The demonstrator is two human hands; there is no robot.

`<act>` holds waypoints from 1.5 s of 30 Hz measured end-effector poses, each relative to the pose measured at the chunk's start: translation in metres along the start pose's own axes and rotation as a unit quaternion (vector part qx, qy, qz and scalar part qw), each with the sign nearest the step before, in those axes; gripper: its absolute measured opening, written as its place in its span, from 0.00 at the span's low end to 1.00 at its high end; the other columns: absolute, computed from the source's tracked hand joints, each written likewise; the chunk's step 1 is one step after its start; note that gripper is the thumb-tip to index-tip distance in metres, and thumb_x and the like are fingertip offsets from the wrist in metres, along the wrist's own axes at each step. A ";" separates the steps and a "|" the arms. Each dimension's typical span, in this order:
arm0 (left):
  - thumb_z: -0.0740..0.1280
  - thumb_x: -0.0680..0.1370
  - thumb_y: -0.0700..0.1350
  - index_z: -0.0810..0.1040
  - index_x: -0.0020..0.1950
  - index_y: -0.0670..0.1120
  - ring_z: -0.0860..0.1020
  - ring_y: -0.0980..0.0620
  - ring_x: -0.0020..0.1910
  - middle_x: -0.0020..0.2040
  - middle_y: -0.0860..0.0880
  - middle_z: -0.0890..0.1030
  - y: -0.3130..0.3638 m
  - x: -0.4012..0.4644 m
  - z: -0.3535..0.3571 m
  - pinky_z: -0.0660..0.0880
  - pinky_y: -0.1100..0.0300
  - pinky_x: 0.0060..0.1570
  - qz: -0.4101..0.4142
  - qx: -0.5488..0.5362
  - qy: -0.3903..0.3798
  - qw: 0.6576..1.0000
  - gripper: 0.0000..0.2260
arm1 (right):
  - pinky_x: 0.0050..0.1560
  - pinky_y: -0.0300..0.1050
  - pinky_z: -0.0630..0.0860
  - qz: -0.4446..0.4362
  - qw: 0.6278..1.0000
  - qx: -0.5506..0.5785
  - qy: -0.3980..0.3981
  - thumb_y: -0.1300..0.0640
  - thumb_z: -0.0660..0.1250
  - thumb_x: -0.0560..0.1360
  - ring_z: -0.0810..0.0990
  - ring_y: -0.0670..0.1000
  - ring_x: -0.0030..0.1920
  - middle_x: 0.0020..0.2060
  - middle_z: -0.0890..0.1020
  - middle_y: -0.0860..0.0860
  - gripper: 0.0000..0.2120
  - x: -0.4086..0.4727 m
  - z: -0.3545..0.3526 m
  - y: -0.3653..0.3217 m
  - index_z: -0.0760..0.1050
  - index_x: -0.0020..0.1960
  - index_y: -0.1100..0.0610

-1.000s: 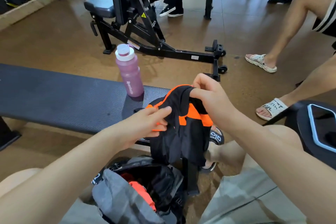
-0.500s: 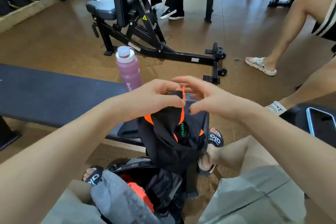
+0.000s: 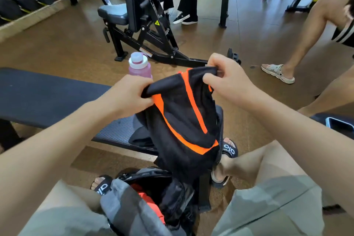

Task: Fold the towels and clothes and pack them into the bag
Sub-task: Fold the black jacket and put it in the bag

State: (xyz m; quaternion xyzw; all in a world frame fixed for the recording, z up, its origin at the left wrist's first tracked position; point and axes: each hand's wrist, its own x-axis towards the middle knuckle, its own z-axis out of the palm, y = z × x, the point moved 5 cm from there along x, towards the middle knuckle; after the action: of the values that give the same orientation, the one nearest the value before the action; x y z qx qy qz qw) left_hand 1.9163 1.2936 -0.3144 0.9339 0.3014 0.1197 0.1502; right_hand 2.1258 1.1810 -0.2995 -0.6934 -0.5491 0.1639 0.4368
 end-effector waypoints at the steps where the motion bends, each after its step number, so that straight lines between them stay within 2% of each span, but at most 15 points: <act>1: 0.67 0.72 0.46 0.74 0.39 0.48 0.75 0.44 0.41 0.36 0.50 0.76 -0.002 0.001 -0.006 0.70 0.52 0.38 0.006 0.004 0.044 0.999 0.04 | 0.37 0.53 0.74 -0.001 1.000 0.014 0.013 0.57 0.63 0.69 0.71 0.50 0.34 0.32 0.70 0.51 0.07 0.001 -0.002 -0.003 0.65 0.41 0.58; 3: 0.64 0.70 0.49 0.78 0.44 0.45 0.74 0.41 0.47 0.44 0.48 0.76 -0.003 0.003 -0.017 0.74 0.48 0.45 -0.001 0.024 0.117 0.993 0.09 | 0.38 0.57 0.74 -0.005 0.999 0.020 0.024 0.59 0.63 0.69 0.69 0.51 0.35 0.34 0.69 0.52 0.08 0.000 -0.006 -0.009 0.64 0.44 0.57; 6: 0.65 0.74 0.48 0.77 0.44 0.50 0.71 0.42 0.54 0.52 0.45 0.71 -0.004 0.000 -0.029 0.72 0.50 0.51 -0.056 0.011 0.189 0.980 0.03 | 0.36 0.47 0.71 0.016 0.999 0.032 0.017 0.63 0.64 0.71 0.70 0.48 0.37 0.38 0.72 0.52 0.10 0.001 -0.014 -0.015 0.67 0.49 0.55; 10: 0.59 0.79 0.43 0.67 0.49 0.49 0.74 0.41 0.45 0.46 0.43 0.75 -0.011 0.001 -0.025 0.70 0.52 0.39 -0.148 -0.123 0.125 0.973 0.02 | 0.39 0.38 0.79 0.045 0.997 0.056 -0.010 0.65 0.67 0.76 0.79 0.48 0.46 0.50 0.79 0.53 0.16 0.000 -0.020 -0.024 0.70 0.62 0.56; 13: 0.58 0.79 0.44 0.68 0.51 0.53 0.80 0.41 0.48 0.47 0.44 0.79 -0.007 -0.003 -0.021 0.81 0.40 0.51 -0.206 -0.302 0.099 0.925 0.04 | 0.52 0.49 0.82 0.089 0.990 0.098 -0.039 0.63 0.69 0.77 0.83 0.54 0.52 0.54 0.81 0.56 0.19 0.002 -0.015 -0.026 0.70 0.66 0.54; 15: 0.59 0.79 0.42 0.70 0.50 0.53 0.80 0.45 0.48 0.48 0.44 0.79 -0.001 -0.003 -0.024 0.81 0.40 0.53 -0.210 -0.377 0.110 0.895 0.05 | 0.57 0.58 0.82 0.127 0.977 0.145 -0.088 0.62 0.72 0.75 0.84 0.57 0.54 0.57 0.81 0.57 0.23 0.003 -0.013 -0.023 0.71 0.67 0.53; 17: 0.62 0.75 0.44 0.73 0.53 0.50 0.80 0.45 0.48 0.50 0.43 0.81 0.001 -0.002 -0.031 0.79 0.44 0.51 -0.202 -0.386 0.123 0.892 0.07 | 0.57 0.56 0.82 0.154 0.961 0.159 -0.167 0.63 0.76 0.71 0.85 0.56 0.55 0.58 0.82 0.56 0.27 0.001 -0.014 -0.019 0.72 0.66 0.52; 20: 0.64 0.72 0.45 0.76 0.53 0.50 0.79 0.49 0.48 0.49 0.44 0.82 0.005 -0.002 -0.037 0.74 0.49 0.48 -0.186 -0.404 0.114 0.889 0.11 | 0.52 0.53 0.83 0.142 0.947 -0.035 -0.285 0.65 0.78 0.68 0.86 0.55 0.52 0.53 0.85 0.53 0.24 -0.004 -0.019 -0.014 0.76 0.61 0.52; 23: 0.67 0.70 0.45 0.77 0.52 0.50 0.81 0.50 0.48 0.48 0.46 0.82 0.009 0.002 -0.040 0.76 0.51 0.49 -0.186 -0.435 0.094 0.876 0.11 | 0.55 0.57 0.83 0.134 0.944 -0.140 -0.266 0.62 0.77 0.70 0.86 0.58 0.50 0.48 0.86 0.56 0.14 -0.001 -0.031 -0.012 0.81 0.54 0.59; 27: 0.68 0.75 0.42 0.77 0.55 0.43 0.80 0.48 0.44 0.45 0.43 0.81 0.017 0.009 -0.060 0.75 0.50 0.48 -0.158 -0.451 0.091 0.874 0.09 | 0.51 0.49 0.79 0.109 0.980 0.054 -0.158 0.64 0.73 0.68 0.84 0.61 0.51 0.49 0.85 0.62 0.15 0.005 -0.054 -0.020 0.79 0.54 0.66; 30: 0.71 0.77 0.45 0.80 0.55 0.45 0.83 0.51 0.40 0.43 0.47 0.83 0.025 0.011 -0.077 0.80 0.55 0.41 -0.133 -0.454 0.096 0.876 0.08 | 0.55 0.48 0.81 0.105 0.946 0.291 -0.093 0.71 0.62 0.71 0.84 0.57 0.54 0.54 0.83 0.61 0.19 0.005 -0.065 -0.035 0.78 0.61 0.63; 32: 0.71 0.78 0.43 0.81 0.54 0.47 0.84 0.52 0.42 0.44 0.48 0.84 0.034 0.013 -0.085 0.83 0.56 0.42 -0.103 -0.445 0.076 0.886 0.05 | 0.51 0.46 0.83 0.091 0.938 0.325 -0.078 0.73 0.58 0.74 0.84 0.57 0.52 0.54 0.82 0.61 0.20 0.003 -0.070 -0.048 0.77 0.63 0.63; 37: 0.79 0.65 0.38 0.75 0.66 0.38 0.82 0.39 0.58 0.60 0.36 0.81 0.040 0.008 -0.094 0.78 0.38 0.60 -0.095 -0.446 -0.009 0.890 0.31 | 0.54 0.49 0.82 0.076 0.956 0.244 -0.145 0.72 0.61 0.76 0.85 0.56 0.51 0.52 0.84 0.59 0.17 -0.001 -0.082 -0.071 0.79 0.60 0.60; 42: 0.75 0.67 0.35 0.72 0.67 0.34 0.79 0.35 0.64 0.63 0.30 0.77 0.028 0.005 -0.085 0.76 0.42 0.66 -0.087 -0.450 -0.009 0.889 0.29 | 0.38 0.38 0.83 0.112 0.960 0.122 -0.227 0.71 0.68 0.75 0.87 0.49 0.42 0.42 0.87 0.52 0.11 -0.017 -0.082 -0.072 0.78 0.55 0.61; 45: 0.76 0.70 0.34 0.76 0.59 0.41 0.83 0.47 0.51 0.49 0.43 0.85 0.017 0.005 -0.076 0.78 0.55 0.53 -0.088 -0.390 0.000 0.916 0.19 | 0.46 0.45 0.85 0.143 0.945 -0.002 -0.293 0.65 0.73 0.74 0.88 0.54 0.47 0.45 0.88 0.54 0.08 -0.025 -0.070 -0.062 0.80 0.53 0.61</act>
State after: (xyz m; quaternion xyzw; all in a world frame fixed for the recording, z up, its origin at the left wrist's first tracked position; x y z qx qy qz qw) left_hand 1.9047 1.2994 -0.2374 0.7706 0.3119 0.2144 0.5127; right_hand 2.1291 1.1298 -0.2176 -0.6870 -0.5480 0.4194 0.2275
